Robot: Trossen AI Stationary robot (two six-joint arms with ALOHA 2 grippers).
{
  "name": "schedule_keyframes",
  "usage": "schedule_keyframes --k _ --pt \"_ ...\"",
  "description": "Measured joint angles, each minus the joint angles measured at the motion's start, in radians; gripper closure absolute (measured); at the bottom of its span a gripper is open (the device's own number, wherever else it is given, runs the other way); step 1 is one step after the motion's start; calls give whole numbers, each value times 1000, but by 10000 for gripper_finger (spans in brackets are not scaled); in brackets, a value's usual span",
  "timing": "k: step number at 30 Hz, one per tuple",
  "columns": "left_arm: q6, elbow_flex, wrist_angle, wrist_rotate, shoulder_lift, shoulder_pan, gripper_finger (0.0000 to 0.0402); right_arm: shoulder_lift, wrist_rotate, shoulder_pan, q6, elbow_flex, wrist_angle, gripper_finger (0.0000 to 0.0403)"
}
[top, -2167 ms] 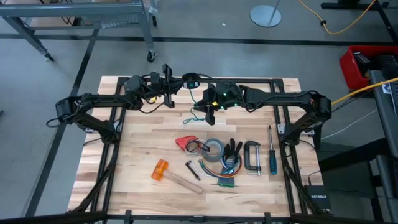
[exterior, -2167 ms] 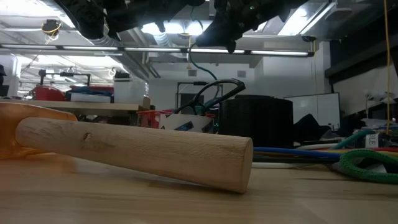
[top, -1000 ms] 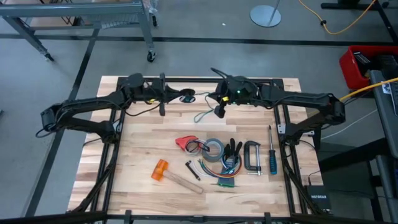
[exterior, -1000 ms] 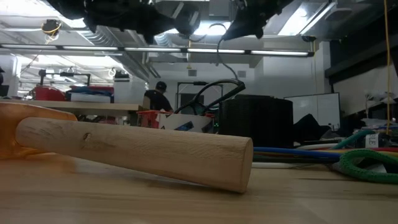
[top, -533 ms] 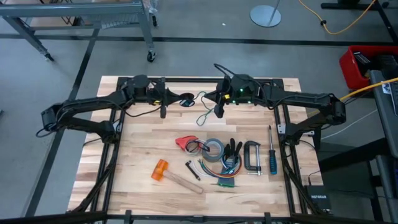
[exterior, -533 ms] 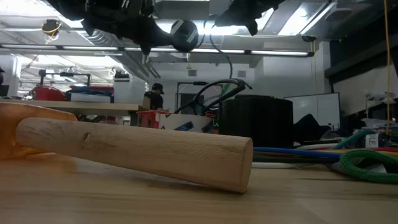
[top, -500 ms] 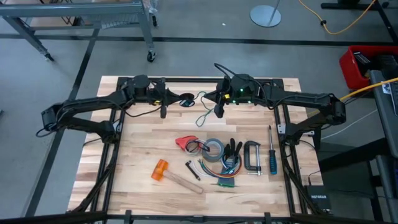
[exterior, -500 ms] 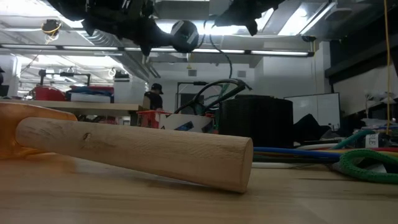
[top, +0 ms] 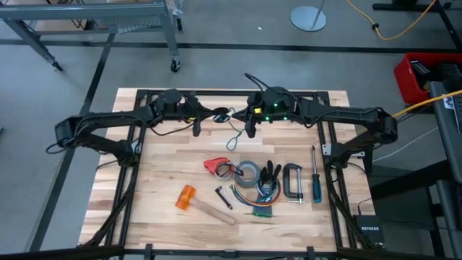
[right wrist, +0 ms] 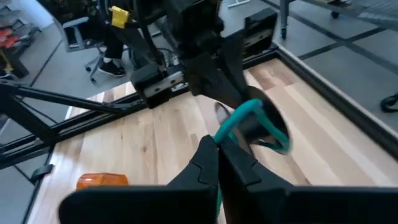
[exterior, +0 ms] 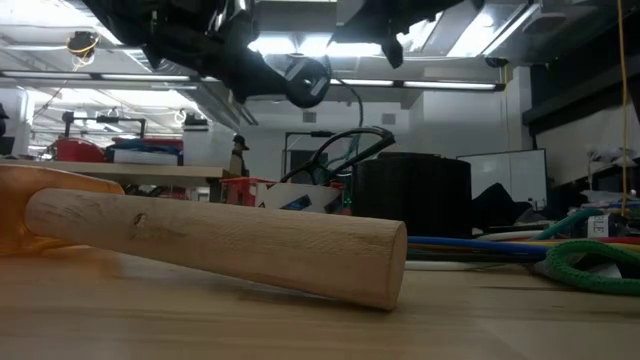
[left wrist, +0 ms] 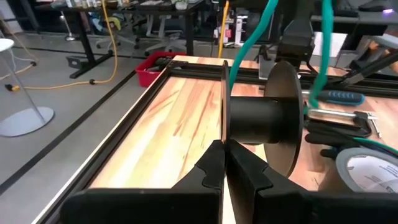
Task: Coil cords
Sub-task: Coil the green cable wire on the black spool
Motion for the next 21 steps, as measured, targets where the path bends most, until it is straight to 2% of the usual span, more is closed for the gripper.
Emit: schedule_keyframes --k 14,21 --pt "-1 -1 89 -45 51 -26 401 103 -71 1 113 0 139 403" --pt "-8 -1 142 -68 55 -33 401 127 -68 1 150 0 158 403"
